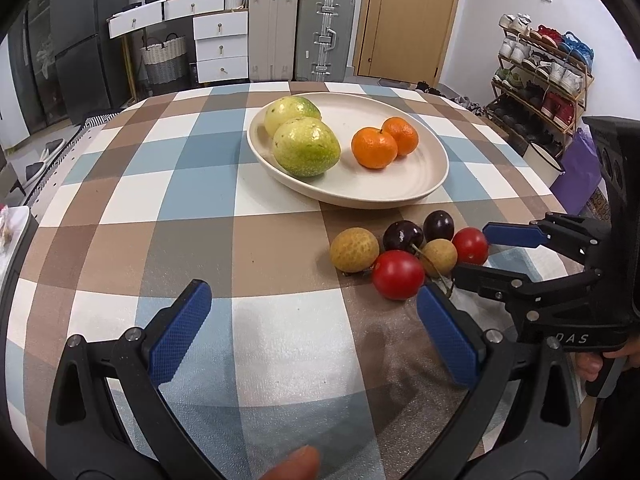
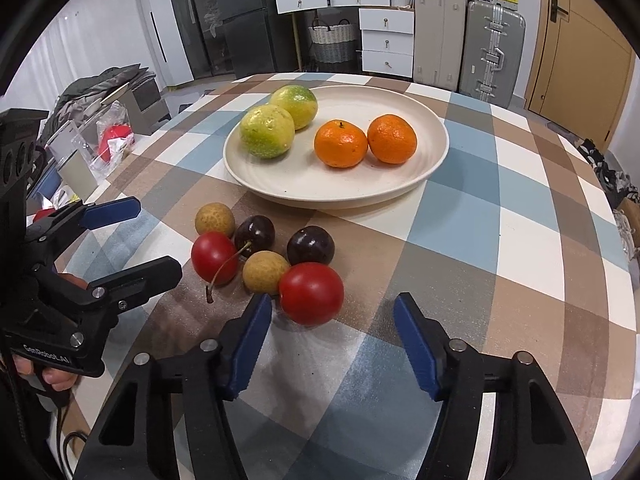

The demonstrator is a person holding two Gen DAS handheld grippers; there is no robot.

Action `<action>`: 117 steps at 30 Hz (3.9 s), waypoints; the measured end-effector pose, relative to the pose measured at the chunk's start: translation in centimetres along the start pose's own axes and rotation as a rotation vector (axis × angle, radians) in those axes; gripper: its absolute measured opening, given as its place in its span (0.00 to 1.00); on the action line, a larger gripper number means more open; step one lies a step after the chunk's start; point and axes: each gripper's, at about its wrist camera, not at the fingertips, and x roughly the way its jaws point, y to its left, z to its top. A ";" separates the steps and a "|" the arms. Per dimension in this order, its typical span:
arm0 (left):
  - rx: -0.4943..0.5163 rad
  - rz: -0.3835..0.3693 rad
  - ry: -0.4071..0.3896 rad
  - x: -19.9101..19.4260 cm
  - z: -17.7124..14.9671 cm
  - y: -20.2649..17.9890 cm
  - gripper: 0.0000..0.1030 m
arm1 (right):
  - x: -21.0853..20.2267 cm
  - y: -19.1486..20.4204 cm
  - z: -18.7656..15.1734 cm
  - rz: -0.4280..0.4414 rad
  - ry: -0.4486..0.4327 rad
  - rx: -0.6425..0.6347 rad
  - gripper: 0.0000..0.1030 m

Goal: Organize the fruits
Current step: 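Move both tools back toward the remaining small fruits, then grasp a red tomato with the right tool while the left tool grasps another tomato, then lift both red tomatoes and carry them away from the cluster, then lower both tomatoes onto the cream plate and open both tools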

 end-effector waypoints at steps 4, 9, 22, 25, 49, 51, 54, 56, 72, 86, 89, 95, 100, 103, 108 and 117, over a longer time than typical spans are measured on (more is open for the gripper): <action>0.001 0.001 0.002 0.0 0.0 -0.1 0.99 | -0.1 0.2 0.0 0.011 -0.010 -0.010 0.45; 0.004 0.010 0.011 0.3 -0.1 -0.3 0.99 | -0.2 0.4 -0.3 0.030 -0.022 -0.026 0.30; 0.022 -0.021 0.028 0.5 0.1 -1.2 0.91 | -1.3 -0.8 -1.1 0.033 -0.052 0.008 0.30; 0.045 -0.049 0.037 0.7 0.1 -1.7 0.84 | -1.4 -1.0 -1.2 0.032 -0.050 0.014 0.30; 0.128 -0.154 0.063 1.8 0.2 -4.4 0.28 | -2.0 -1.8 -1.7 0.017 -0.047 0.031 0.30; 0.128 -0.162 0.053 1.5 0.1 -4.3 0.28 | -2.1 -1.9 -1.8 0.015 -0.047 0.031 0.30; 0.119 -0.166 0.044 1.1 0.0 -4.1 0.28 | -2.4 -1.9 -1.8 0.011 -0.050 0.032 0.30; 0.112 -0.166 0.036 0.7 0.0 -3.9 0.28 | -2.5 -1.7 -1.7 0.008 -0.054 0.030 0.30; 0.044 -0.165 -0.075 -3.4 0.7 -1.4 0.28 | -5.7 -0.9 -0.7 0.029 -0.133 0.023 0.30; 0.035 -0.149 -0.058 -2.7 0.5 -1.0 0.28 | -1.2 -4.3 -0.9 -0.066 -0.053 0.094 0.48; 0.034 -0.146 -0.050 -2.3 0.6 -1.0 0.28 | -0.6 -4.9 -0.5 -0.073 -0.056 0.102 0.48; 0.033 -0.141 -0.049 -1.9 0.8 -1.0 0.28 | 0.5 -6.6 1.1 -0.097 -0.060 0.133 0.45; 0.025 -0.138 -0.045 -1.3 1.2 -0.6 0.28 | 1.2 -7.9 2.2 -0.112 -0.059 0.155 0.32; 0.019 -0.138 -0.041 -0.9 1.4 -0.5 0.28 | 1.3 -7.6 2.4 -0.103 -0.060 0.140 0.30; 0.025 -0.138 -0.045 -0.6 1.9 -0.6 0.28 | 0.7 -7.2 2.3 -0.098 -0.083 0.128 0.30; 0.040 -0.134 -0.083 -0.4 4.1 -1.1 0.28 | -1.8 -5.9 4.0 -0.058 -0.155 0.106 0.30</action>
